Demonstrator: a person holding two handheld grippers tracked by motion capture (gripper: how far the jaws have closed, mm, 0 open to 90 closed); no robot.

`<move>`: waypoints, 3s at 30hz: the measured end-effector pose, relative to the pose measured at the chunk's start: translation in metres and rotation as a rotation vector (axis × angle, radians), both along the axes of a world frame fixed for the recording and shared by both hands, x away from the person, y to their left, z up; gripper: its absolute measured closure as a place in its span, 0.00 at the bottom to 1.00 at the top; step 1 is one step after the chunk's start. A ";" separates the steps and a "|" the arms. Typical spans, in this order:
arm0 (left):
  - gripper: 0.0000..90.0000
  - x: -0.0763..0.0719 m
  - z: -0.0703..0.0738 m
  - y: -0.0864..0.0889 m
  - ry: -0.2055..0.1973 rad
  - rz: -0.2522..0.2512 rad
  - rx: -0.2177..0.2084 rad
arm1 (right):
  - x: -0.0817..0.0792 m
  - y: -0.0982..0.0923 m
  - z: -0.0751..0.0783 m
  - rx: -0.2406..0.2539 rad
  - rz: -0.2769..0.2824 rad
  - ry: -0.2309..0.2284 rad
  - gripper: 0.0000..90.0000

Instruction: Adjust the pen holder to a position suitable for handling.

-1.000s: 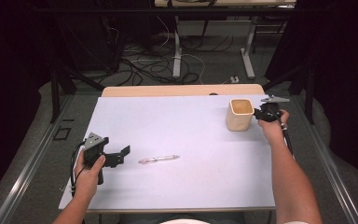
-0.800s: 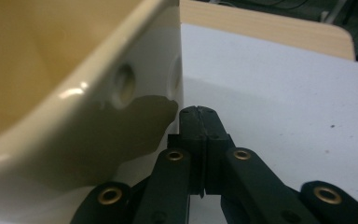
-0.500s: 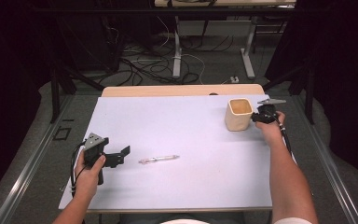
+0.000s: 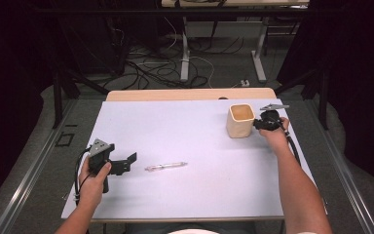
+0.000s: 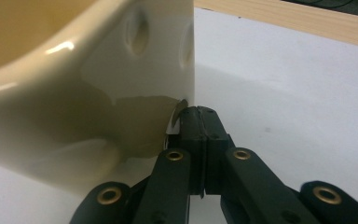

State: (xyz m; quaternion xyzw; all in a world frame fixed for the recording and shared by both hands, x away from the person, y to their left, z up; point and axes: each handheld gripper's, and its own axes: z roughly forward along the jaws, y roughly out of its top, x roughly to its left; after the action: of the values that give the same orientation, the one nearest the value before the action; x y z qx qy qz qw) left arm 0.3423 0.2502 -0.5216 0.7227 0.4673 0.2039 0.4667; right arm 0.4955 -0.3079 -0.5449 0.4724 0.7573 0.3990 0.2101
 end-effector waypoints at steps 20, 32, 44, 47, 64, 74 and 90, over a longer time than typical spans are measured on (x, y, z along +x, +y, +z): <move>0.00 0.000 0.000 -0.002 -0.003 -0.010 0.004 | -0.008 0.041 -0.003 0.032 0.086 0.001 1.00; 0.00 0.000 0.000 -0.002 -0.002 -0.011 0.007 | -0.010 0.061 -0.005 0.052 0.119 0.000 1.00; 0.00 0.000 0.000 -0.002 -0.001 -0.009 0.006 | -0.014 0.086 -0.006 0.059 0.138 0.007 1.00; 0.00 0.000 0.000 -0.002 0.001 -0.009 0.006 | -0.016 0.092 -0.006 0.059 0.134 0.007 1.00; 0.00 0.001 0.000 -0.003 0.006 -0.003 0.007 | -0.024 0.123 -0.007 0.078 0.102 0.024 1.00; 0.00 0.001 0.000 -0.003 0.013 0.009 0.004 | -0.028 0.144 -0.007 0.087 0.123 0.038 1.00; 0.00 0.003 -0.001 -0.004 0.036 0.032 -0.014 | -0.030 0.163 -0.009 0.100 0.119 0.034 1.00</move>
State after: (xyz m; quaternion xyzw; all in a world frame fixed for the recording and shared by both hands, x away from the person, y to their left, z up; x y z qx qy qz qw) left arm 0.3450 0.2459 -0.5224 0.7155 0.4885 0.1949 0.4598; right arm 0.4657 -0.1444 -0.5542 0.4432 0.7666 0.4401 0.1491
